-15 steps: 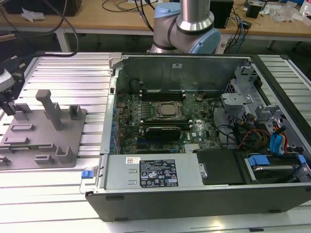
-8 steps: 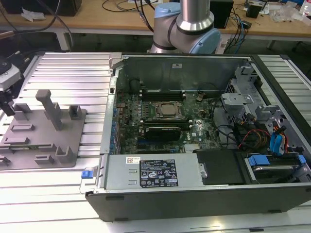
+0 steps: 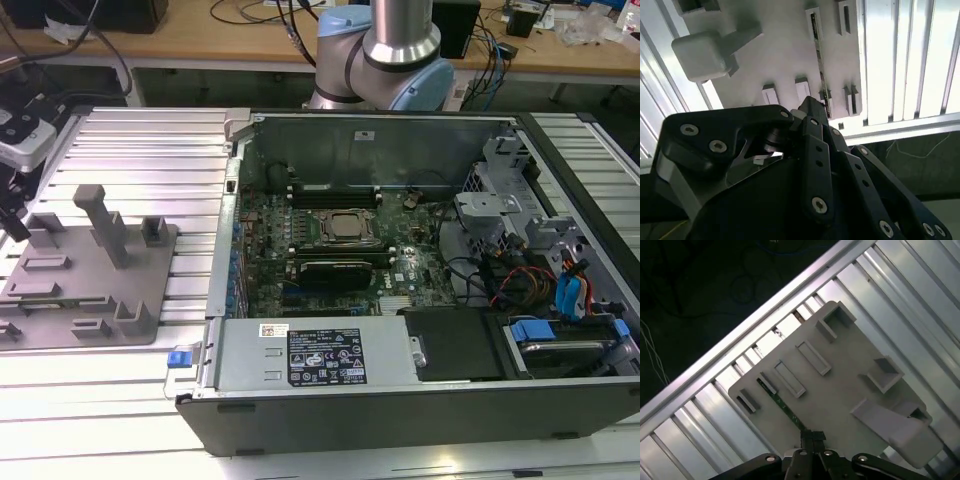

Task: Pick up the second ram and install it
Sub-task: 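Pick up the second ram and move it above second insertion slot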

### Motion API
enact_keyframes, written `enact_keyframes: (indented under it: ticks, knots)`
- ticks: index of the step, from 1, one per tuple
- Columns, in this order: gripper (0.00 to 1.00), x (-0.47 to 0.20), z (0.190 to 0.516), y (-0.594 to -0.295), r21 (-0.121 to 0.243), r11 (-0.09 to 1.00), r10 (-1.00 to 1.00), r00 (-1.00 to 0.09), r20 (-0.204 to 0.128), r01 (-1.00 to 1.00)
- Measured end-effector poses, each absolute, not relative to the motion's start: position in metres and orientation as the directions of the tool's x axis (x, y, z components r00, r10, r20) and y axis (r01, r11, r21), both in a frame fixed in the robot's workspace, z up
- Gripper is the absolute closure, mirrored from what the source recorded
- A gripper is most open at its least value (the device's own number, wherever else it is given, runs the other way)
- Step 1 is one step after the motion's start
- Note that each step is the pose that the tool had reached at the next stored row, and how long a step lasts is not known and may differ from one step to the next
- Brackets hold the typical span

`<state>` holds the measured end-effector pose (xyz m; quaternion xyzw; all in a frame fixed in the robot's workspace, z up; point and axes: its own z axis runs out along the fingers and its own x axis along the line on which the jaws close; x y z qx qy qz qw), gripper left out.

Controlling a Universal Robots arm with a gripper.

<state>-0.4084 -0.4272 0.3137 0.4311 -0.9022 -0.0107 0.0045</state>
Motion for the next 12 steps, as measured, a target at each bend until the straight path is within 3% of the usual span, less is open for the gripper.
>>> enact_keyframes:
  ticks: [4,9,12]
  knots:
    - [0.92,-0.4084,0.3134,-0.4272,0.022,0.558,-0.83,-0.558,0.001,-0.83]
    - [0.92,-0.4084,0.3125,-0.4272,0.02,0.369,-0.929,-0.369,0.004,-0.929]
    - [0.92,-0.4084,0.3122,-0.4272,0.02,0.309,-0.951,-0.308,0.004,-0.951]
